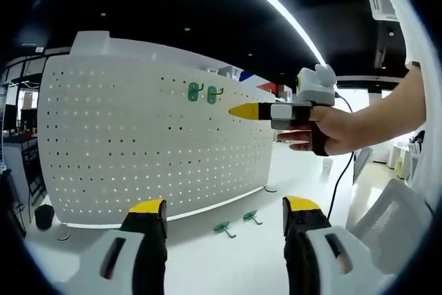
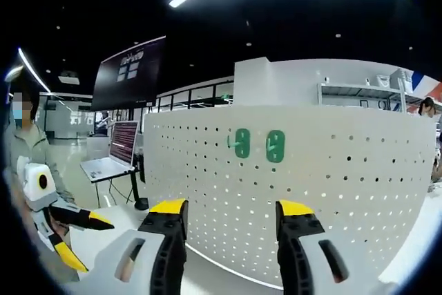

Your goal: Insert the hook assembly into the mounting plate slot until the hook locks in place.

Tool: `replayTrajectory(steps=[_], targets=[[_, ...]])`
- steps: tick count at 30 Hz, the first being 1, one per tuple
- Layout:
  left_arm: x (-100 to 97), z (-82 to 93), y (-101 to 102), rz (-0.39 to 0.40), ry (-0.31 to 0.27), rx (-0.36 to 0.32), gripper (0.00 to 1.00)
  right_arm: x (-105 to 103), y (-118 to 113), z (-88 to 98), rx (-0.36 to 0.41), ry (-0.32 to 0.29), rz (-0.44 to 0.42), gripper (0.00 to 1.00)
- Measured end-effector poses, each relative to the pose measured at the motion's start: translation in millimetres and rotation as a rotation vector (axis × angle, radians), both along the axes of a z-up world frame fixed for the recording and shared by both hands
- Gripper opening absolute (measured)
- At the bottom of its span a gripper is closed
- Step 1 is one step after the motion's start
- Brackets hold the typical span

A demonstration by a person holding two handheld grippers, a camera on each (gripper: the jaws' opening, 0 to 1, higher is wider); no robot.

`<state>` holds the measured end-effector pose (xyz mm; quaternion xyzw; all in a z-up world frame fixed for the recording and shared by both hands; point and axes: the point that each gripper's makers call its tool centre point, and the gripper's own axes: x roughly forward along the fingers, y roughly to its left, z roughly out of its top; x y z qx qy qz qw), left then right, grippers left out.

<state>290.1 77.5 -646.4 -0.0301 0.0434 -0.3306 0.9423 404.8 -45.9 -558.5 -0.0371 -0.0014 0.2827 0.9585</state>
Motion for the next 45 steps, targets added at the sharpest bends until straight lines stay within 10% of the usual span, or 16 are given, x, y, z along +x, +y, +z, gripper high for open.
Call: replayTrajectory(steps=[45], targets=[[1.8,1.7,4,0.014,0.001,-0.011,0.72,-71,-35,-50.1,0.026,0.05,0.017,0.57]])
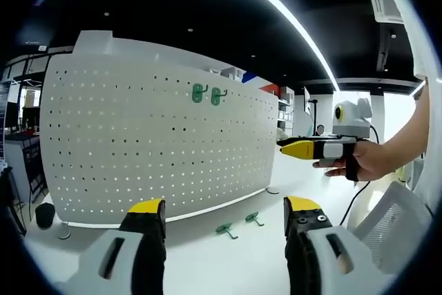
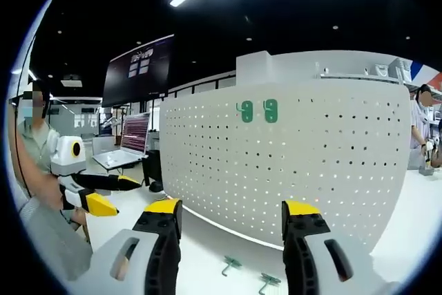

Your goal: Insert the hook assembly into the mounting plate slot until the hook locks in place.

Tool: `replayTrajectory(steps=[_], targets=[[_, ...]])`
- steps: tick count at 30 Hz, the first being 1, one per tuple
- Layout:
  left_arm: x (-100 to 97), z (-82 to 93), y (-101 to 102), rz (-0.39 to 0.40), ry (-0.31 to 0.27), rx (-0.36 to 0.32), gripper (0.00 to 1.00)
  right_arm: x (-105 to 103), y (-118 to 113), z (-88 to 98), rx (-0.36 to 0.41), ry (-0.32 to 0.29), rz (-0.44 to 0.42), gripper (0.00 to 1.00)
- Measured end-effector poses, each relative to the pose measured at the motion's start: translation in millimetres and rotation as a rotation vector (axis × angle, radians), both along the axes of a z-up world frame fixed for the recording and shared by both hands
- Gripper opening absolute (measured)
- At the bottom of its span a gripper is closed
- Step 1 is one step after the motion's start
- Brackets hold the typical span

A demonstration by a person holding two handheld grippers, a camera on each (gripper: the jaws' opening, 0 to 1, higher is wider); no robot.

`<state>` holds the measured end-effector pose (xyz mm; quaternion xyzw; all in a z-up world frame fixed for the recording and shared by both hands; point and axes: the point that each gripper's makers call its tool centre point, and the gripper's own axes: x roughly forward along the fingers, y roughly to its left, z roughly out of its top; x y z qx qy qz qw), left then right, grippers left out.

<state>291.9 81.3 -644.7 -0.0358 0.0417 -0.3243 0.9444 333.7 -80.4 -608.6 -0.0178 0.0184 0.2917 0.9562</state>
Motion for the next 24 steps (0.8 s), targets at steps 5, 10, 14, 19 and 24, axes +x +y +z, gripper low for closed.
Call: replayTrajectory(steps=[5,10,14,19,24], targets=[[-0.3,0.5,-1,-0.004,0.002,-0.001,0.72,-6,-5,-3.7,0.007,0.003,-0.007,0.58],[-1.0,1.4,-3,-0.01,0.0,0.005,0.72,-11,-8,-6.6,0.007,0.003,-0.009,0.59],[-1.3,1.2,-3,-0.011,0.004,0.004,0.72,-17,-11,-7.8,0.014,0.001,-0.009,0.59],[-1.8,0.6,-4,-0.016,0.008,0.008,0.72,-22,-12,-12.6,0.02,0.008,-0.013,0.59],[-3.6,-1.9,-6,-0.027,0.015,0.02,0.71,-27,-14,-16.9,0.021,0.011,-0.02,0.59]])
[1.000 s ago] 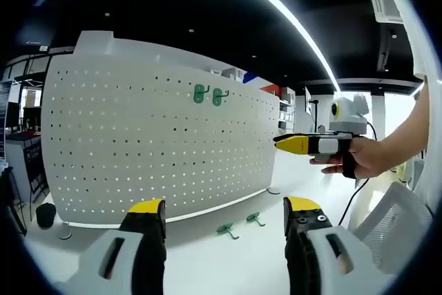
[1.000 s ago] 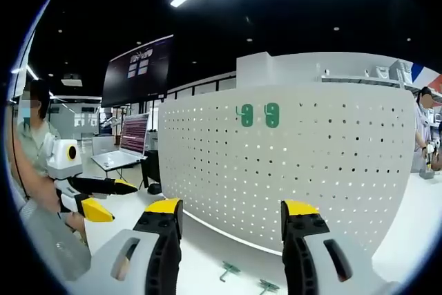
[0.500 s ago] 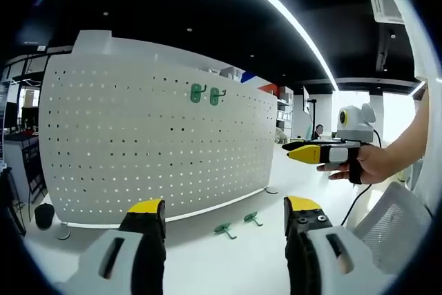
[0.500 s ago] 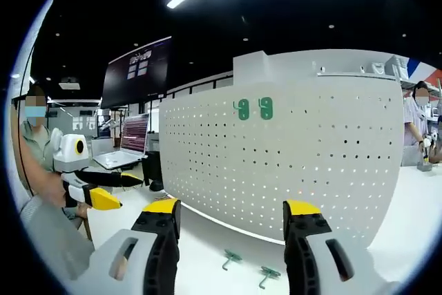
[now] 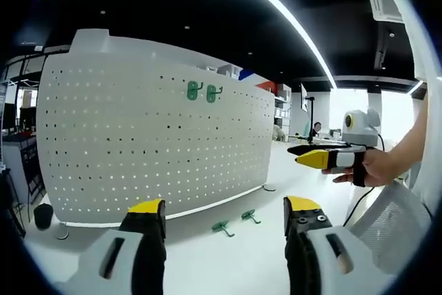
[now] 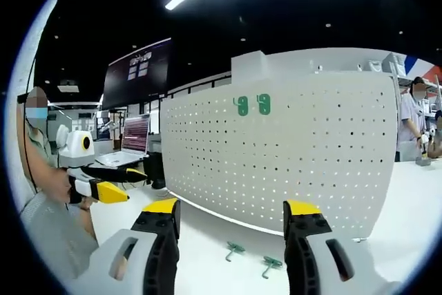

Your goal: Insert the hook assembly into the mounting plate slot until the hook locks in place.

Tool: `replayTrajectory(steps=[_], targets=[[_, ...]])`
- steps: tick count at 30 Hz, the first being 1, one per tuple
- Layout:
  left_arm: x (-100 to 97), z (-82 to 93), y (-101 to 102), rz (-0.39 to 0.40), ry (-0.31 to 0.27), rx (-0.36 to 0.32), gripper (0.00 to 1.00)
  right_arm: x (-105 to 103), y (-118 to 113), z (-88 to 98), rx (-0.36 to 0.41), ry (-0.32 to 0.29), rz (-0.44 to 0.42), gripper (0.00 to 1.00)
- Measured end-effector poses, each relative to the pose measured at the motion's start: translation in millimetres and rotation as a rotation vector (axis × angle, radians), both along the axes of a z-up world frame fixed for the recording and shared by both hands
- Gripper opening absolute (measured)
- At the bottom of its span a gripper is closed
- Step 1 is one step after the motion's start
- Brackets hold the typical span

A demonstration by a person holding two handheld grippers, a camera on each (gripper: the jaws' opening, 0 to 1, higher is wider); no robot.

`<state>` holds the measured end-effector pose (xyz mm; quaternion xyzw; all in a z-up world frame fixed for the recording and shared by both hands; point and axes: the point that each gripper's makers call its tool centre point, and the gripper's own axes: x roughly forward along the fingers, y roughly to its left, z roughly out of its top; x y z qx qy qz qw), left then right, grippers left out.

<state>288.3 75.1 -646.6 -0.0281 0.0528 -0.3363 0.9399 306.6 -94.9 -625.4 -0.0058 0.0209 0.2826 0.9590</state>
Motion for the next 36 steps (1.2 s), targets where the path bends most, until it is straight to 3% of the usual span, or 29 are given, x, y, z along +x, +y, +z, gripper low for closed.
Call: replayTrajectory(steps=[20,30,36], targets=[[1.3,-2.2,-5,-0.008,0.008,0.012,0.71,-8,-3,-7.2,0.008,0.004,-0.016,0.6],[4.8,-9.1,-23,-0.09,0.009,0.101,0.7,-8,-5,-8.4,0.013,0.008,-0.019,0.59],[10.1,-10.5,-29,-0.132,0.013,0.12,0.7,-10,-3,-7.2,0.004,0.002,-0.018,0.58]])
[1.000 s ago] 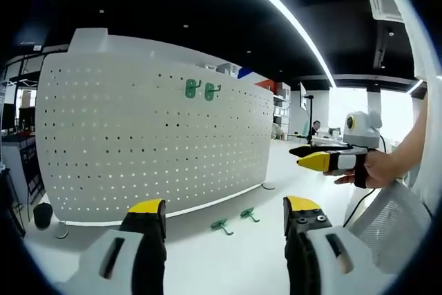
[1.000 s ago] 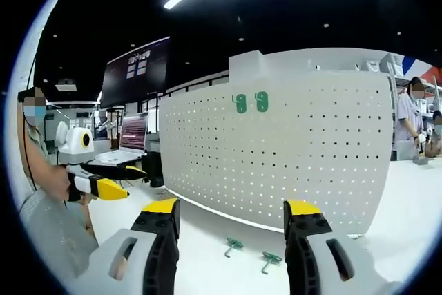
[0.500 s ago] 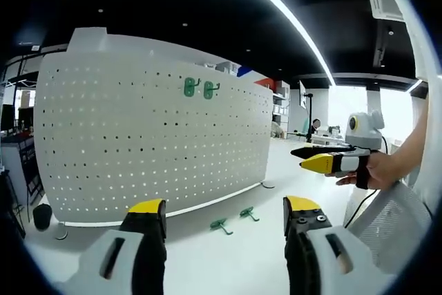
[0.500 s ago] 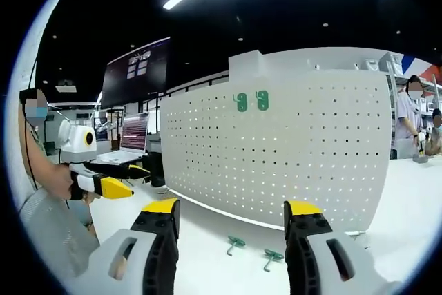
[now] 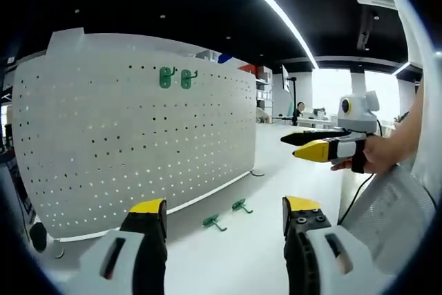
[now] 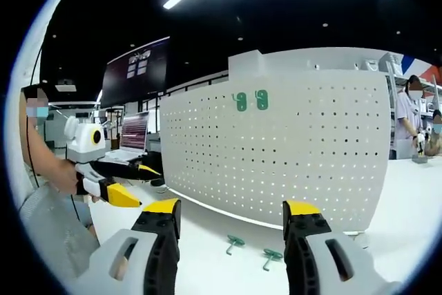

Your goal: Insert the hook assembly into the mounting plate slot until the hook locks in place.

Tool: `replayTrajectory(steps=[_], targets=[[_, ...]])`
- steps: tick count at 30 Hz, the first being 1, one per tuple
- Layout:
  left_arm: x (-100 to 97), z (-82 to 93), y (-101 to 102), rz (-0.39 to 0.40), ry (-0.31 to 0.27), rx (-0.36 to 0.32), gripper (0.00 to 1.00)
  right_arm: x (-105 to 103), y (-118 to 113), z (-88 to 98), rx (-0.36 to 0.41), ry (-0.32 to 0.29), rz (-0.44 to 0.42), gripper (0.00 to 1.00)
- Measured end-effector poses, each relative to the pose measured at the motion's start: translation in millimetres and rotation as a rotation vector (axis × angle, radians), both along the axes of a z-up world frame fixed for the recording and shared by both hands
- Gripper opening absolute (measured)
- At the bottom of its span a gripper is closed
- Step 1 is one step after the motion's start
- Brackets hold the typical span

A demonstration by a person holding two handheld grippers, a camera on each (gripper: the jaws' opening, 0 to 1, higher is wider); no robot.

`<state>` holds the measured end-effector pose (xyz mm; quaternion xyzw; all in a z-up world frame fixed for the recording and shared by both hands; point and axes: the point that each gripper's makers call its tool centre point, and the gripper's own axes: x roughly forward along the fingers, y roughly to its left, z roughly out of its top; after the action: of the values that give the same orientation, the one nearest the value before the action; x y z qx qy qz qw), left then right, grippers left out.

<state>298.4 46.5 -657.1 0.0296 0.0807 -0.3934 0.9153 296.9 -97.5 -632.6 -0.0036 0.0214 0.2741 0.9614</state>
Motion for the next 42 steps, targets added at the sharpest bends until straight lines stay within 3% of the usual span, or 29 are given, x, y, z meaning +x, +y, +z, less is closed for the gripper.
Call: replayTrajectory(steps=[9,42], targets=[[5.9,-10.8,-6,-0.064,0.041,0.045,0.71,0,-1,-1.3,-0.005,0.002,-0.002,0.57],[41.7,-51.9,-20,-0.298,0.109,0.287,0.69,2,-8,1.0,0.023,-0.004,-0.025,0.56]])
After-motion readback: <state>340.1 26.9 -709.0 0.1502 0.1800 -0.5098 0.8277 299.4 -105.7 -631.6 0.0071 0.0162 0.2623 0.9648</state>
